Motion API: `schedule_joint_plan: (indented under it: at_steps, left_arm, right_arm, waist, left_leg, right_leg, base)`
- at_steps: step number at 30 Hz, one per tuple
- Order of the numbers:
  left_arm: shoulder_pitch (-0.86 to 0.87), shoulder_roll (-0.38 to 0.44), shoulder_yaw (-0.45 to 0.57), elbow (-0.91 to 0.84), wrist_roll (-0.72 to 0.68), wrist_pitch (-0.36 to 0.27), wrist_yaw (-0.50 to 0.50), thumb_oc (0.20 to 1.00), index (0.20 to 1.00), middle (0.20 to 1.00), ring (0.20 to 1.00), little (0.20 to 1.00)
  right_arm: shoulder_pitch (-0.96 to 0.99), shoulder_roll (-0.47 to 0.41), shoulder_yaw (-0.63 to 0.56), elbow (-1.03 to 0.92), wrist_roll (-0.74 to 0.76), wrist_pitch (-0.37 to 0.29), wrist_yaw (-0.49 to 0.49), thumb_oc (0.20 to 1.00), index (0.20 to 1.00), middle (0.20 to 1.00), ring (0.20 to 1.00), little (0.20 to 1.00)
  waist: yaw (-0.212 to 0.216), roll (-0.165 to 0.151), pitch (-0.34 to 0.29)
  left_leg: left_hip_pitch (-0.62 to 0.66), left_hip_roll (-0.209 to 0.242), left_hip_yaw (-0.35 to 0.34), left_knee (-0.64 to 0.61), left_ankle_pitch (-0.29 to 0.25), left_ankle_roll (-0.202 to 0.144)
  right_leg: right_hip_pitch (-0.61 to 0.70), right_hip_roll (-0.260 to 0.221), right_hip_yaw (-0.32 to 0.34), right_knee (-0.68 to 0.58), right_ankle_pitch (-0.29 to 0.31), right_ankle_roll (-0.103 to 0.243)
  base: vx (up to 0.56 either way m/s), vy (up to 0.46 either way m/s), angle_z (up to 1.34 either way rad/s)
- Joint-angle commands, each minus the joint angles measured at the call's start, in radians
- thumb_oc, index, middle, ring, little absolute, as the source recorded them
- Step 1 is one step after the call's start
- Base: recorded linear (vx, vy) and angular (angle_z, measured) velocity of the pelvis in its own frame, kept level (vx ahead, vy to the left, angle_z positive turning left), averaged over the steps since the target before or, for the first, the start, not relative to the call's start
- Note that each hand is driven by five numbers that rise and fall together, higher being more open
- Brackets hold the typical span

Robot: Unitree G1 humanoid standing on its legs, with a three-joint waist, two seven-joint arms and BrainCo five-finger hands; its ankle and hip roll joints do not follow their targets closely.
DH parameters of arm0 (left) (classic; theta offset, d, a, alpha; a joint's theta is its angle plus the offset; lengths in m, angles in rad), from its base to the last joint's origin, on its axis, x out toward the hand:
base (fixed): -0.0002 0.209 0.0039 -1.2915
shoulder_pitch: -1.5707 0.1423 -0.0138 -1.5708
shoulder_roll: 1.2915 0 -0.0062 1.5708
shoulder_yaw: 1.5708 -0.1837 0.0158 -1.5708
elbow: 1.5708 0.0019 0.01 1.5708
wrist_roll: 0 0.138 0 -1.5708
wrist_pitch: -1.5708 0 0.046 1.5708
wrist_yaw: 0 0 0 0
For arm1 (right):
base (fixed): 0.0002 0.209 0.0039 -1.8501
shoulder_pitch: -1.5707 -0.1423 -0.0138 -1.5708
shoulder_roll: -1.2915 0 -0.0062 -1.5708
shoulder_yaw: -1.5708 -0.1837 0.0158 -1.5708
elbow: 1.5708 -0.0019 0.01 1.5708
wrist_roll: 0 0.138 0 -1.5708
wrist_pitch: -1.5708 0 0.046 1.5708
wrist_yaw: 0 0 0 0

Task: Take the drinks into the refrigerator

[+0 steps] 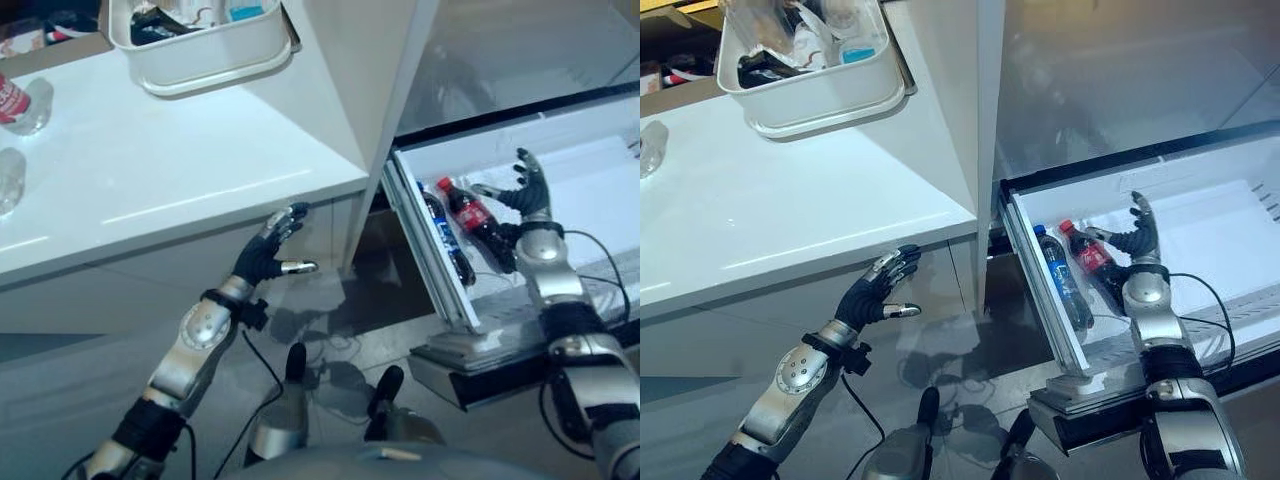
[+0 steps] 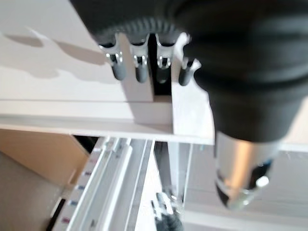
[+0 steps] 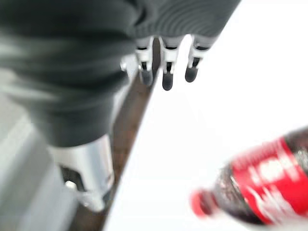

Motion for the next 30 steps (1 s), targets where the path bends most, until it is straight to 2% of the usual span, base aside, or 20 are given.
schedule_joint_plan:
  at_steps: [1, 2, 5, 6, 9, 10, 13, 16, 19, 21, 25, 26, 27, 30]
  left_arm:
    - [-0.002, -0.010, -0.002, 0.015, 0.032, -0.047, -0.030, 1.000, 1.000, 1.000, 1.000, 1.000]
    - [0.008, -0.012, 0.005, 0.026, 0.032, -0.040, -0.038, 1.000, 1.000, 1.000, 1.000, 1.000]
    - [0.020, -0.009, 0.015, 0.018, 0.032, -0.033, -0.046, 1.000, 1.000, 1.000, 1.000, 1.000]
    - [0.029, -0.004, 0.025, 0.007, 0.040, -0.030, -0.056, 1.000, 1.000, 1.000, 1.000, 1.000]
    - [0.037, 0.008, 0.026, -0.010, 0.056, -0.030, -0.071, 1.000, 1.000, 1.000, 1.000, 1.000]
    - [0.034, 0.018, 0.019, -0.015, 0.053, -0.027, -0.092, 1.000, 1.000, 1.000, 1.000, 1.000]
    - [0.030, 0.021, 0.011, -0.011, 0.048, -0.026, -0.104, 1.000, 1.000, 1.000, 1.000, 1.000]
    - [0.025, 0.022, 0.001, -0.006, 0.031, -0.027, -0.116, 1.000, 1.000, 1.000, 1.000, 1.000]
    - [0.015, 0.026, -0.003, -0.005, 0.032, -0.026, -0.119, 1.000, 1.000, 1.000, 1.000, 1.000]
    - [0.004, 0.024, -0.009, -0.002, 0.023, -0.029, -0.119, 1.000, 1.000, 1.000, 1.000, 1.000]
    - [-0.001, 0.021, -0.009, 0.012, 0.029, -0.029, -0.112, 1.000, 1.000, 1.000, 1.000, 1.000]
    - [-0.002, 0.020, -0.004, 0.010, 0.027, -0.029, -0.111, 1.000, 1.000, 1.000, 1.000, 1.000]
    - [-0.002, 0.018, 0.004, 0.008, 0.030, -0.029, -0.109, 1.000, 1.000, 1.000, 1.000, 1.000]
    - [0.000, 0.019, 0.010, 0.002, 0.029, -0.029, -0.107, 1.000, 1.000, 1.000, 1.000, 1.000]
  right_arm:
    - [0.105, -0.065, -0.047, -0.037, 0.068, -0.062, -0.015, 1.000, 1.000, 1.000, 1.000, 1.000]
    - [0.136, -0.072, -0.087, -0.087, 0.084, -0.072, -0.013, 1.000, 1.000, 1.000, 1.000, 1.000]
    - [0.172, -0.069, -0.122, -0.142, 0.106, -0.081, -0.008, 1.000, 1.000, 1.000, 1.000, 1.000]
    - [0.214, -0.057, -0.181, -0.207, 0.154, -0.106, -0.009, 1.000, 1.000, 1.000, 1.000, 1.000]
    - [0.259, -0.042, -0.252, -0.285, 0.190, -0.134, -0.011, 1.000, 1.000, 1.000, 1.000, 1.000]
    - [0.261, -0.056, -0.305, -0.263, 0.217, -0.151, -0.035, 1.000, 1.000, 1.000, 1.000, 1.000]
    - [0.263, -0.082, -0.358, -0.226, 0.255, -0.172, -0.056, 1.000, 1.000, 1.000, 1.000, 1.000]
    - [0.266, -0.148, -0.447, -0.107, 0.278, -0.190, -0.122, 1.000, 1.000, 1.000, 1.000, 1.000]
    - [0.278, -0.178, -0.491, -0.050, 0.280, -0.186, -0.150, 1.000, 1.000, 1.000, 1.000, 1.000]
    - [0.310, -0.207, -0.550, 0.068, 0.325, -0.185, -0.171, 1.000, 1.000, 1.000, 1.000, 1.000]
    - [0.358, -0.219, -0.573, 0.229, 0.370, -0.168, -0.145, 1.000, 1.000, 1.000, 1.000, 1.000]
    - [0.368, -0.216, -0.572, 0.258, 0.371, -0.158, -0.136, 0.526, 0.526, 0.526, 0.526, 0.526]
    - [0.395, -0.201, -0.557, 0.332, 0.357, -0.130, -0.127, 0.200, 0.200, 0.200, 0.200, 0.200]
    - [0.408, -0.185, -0.535, 0.352, 0.329, -0.115, -0.123, 0.200, 0.200, 0.200, 0.200, 0.200]
  waist:
    - [-0.073, -0.018, -0.056]
    - [-0.088, -0.019, -0.066]
    - [-0.094, -0.020, -0.075]
    - [-0.111, -0.021, -0.082]
    - [-0.123, -0.023, -0.090]
    - [-0.136, -0.024, -0.099]
    - [-0.144, -0.024, -0.106]
    - [-0.160, -0.028, -0.119]
    - [-0.170, -0.031, -0.124]
    - [-0.183, -0.033, -0.132]
    - [-0.187, -0.034, -0.136]
    - [-0.188, -0.032, -0.136]
    - [-0.188, -0.029, -0.136]
    - [-0.189, -0.027, -0.136]
  left_leg:
    - [-0.029, -0.044, 0.012, -0.008, -0.029, 0.038]
    - [-0.016, -0.042, 0.020, -0.008, -0.036, 0.039]
    - [-0.003, -0.037, 0.030, -0.008, -0.042, 0.038]
    - [0.006, -0.033, 0.036, -0.008, -0.048, 0.038]
    - [0.018, -0.030, 0.043, -0.008, -0.055, 0.038]
    - [0.027, -0.029, 0.047, -0.008, -0.061, 0.038]
    - [0.036, -0.026, 0.057, -0.008, -0.067, 0.036]
    - [0.051, -0.022, 0.075, -0.008, -0.079, 0.035]
    - [0.057, -0.018, 0.084, -0.008, -0.082, 0.034]
    - [0.068, -0.015, 0.096, -0.008, -0.088, 0.034]
    - [0.078, -0.012, 0.105, -0.008, -0.094, 0.032]
    - [0.079, -0.011, 0.107, -0.008, -0.094, 0.032]
    - [0.082, -0.011, 0.109, -0.008, -0.096, 0.032]
    - [0.086, -0.011, 0.111, -0.008, -0.097, 0.032]
  right_leg:
    - [0.004, -0.018, 0.028, 0.038, -0.021, 0.052]
    - [0.010, -0.015, 0.037, 0.039, -0.024, 0.052]
    - [0.021, -0.010, 0.043, 0.035, -0.026, 0.052]
    - [0.026, -0.004, 0.051, 0.034, -0.029, 0.052]
    - [0.033, 0.002, 0.059, 0.033, -0.034, 0.052]
    - [0.038, 0.007, 0.066, 0.032, -0.037, 0.052]
    - [0.041, 0.011, 0.074, 0.031, -0.040, 0.054]
    - [0.047, 0.020, 0.095, 0.026, -0.040, 0.057]
    - [0.048, 0.024, 0.106, 0.027, -0.041, 0.058]
    - [0.049, 0.032, 0.121, 0.026, -0.042, 0.060]
    - [0.055, 0.036, 0.127, 0.023, -0.042, 0.061]
    - [0.057, 0.037, 0.129, 0.022, -0.042, 0.061]
    - [0.059, 0.037, 0.132, 0.020, -0.041, 0.060]
    - [0.061, 0.038, 0.132, 0.019, -0.041, 0.060]
  base:
    - [0.05, -0.005, -0.22]
    - [0.04, 0.002, -0.09]
    - [0.05, -0.013, -0.16]
    - [0.03, -0.004, -0.12]
    - [0.04, -0.007, -0.14]
    - [0.07, -0.001, -0.20]
    - [0.05, 0.007, -0.22]
    - [0.05, -0.001, -0.21]
    - [0.03, 0.004, -0.18]
    - [0.05, 0.008, -0.17]
    - [0.02, 0.002, -0.13]
    - [0.02, 0.005, -0.09]
    - [0.01, 0.000, -0.08]
    - [0.01, 0.006, -0.10]
